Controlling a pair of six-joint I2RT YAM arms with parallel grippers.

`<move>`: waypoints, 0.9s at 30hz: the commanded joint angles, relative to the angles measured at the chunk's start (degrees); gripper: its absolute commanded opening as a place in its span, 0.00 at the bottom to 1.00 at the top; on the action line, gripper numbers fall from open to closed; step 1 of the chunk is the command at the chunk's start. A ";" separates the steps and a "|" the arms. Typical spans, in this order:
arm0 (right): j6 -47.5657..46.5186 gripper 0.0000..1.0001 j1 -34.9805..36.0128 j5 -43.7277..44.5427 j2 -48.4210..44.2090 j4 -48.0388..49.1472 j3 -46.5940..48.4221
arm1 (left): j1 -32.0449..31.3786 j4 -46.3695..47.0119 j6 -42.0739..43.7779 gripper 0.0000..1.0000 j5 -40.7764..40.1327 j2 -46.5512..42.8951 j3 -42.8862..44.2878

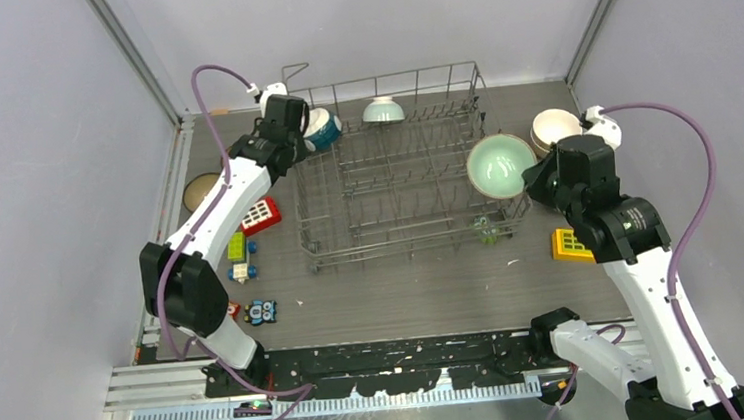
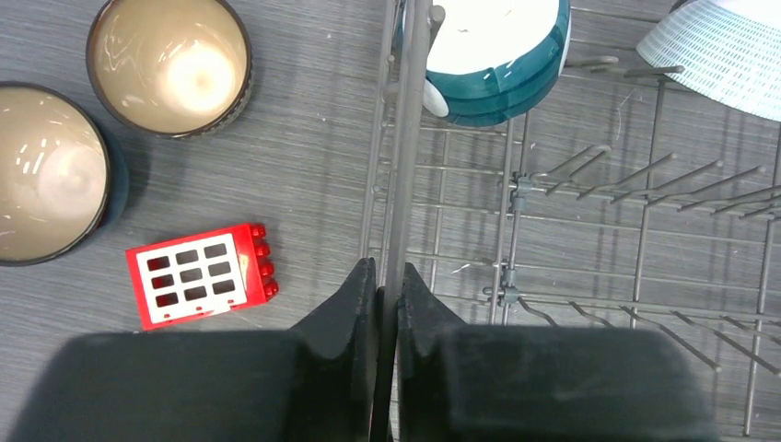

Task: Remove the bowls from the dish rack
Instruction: Adjust the dish rack at the center of the board, then place the bowl at the center of the board.

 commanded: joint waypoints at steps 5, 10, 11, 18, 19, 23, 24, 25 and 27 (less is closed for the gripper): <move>-10.78 0.01 3.49 -21.73 -1.08 -1.80 7.50 | 1.87 8.67 -6.21 0.42 1.24 -3.18 -2.76; -15.07 0.01 5.77 -30.58 -2.64 -7.19 8.89 | 1.86 8.48 -6.36 0.66 3.65 -5.33 -3.99; -15.63 0.01 6.40 -32.55 -2.73 -8.53 8.98 | 1.86 8.43 -6.39 0.70 4.25 -5.89 -4.21; -18.77 0.01 10.88 -43.03 -4.46 -15.76 7.12 | 1.82 5.58 -6.79 1.00 6.75 -11.62 -5.22; -19.06 0.01 11.47 -43.89 -4.36 -16.62 6.31 | 1.79 5.44 -6.78 1.00 6.90 -12.97 -5.86; -19.12 0.01 13.72 -44.45 -3.88 -18.21 2.15 | 1.82 5.11 -6.31 1.00 7.69 -18.82 -9.07; -18.92 0.01 14.01 -43.65 -3.64 -18.16 1.19 | 1.86 4.79 -5.80 1.00 8.16 -20.14 -9.75; -18.63 0.01 14.28 -43.06 -3.37 -17.97 0.23 | 1.85 4.49 -4.95 1.00 8.81 -21.72 -10.42; -17.59 0.01 14.85 -41.68 -2.83 -17.41 -1.59 | 1.87 3.96 -3.88 1.00 9.65 -24.86 -12.36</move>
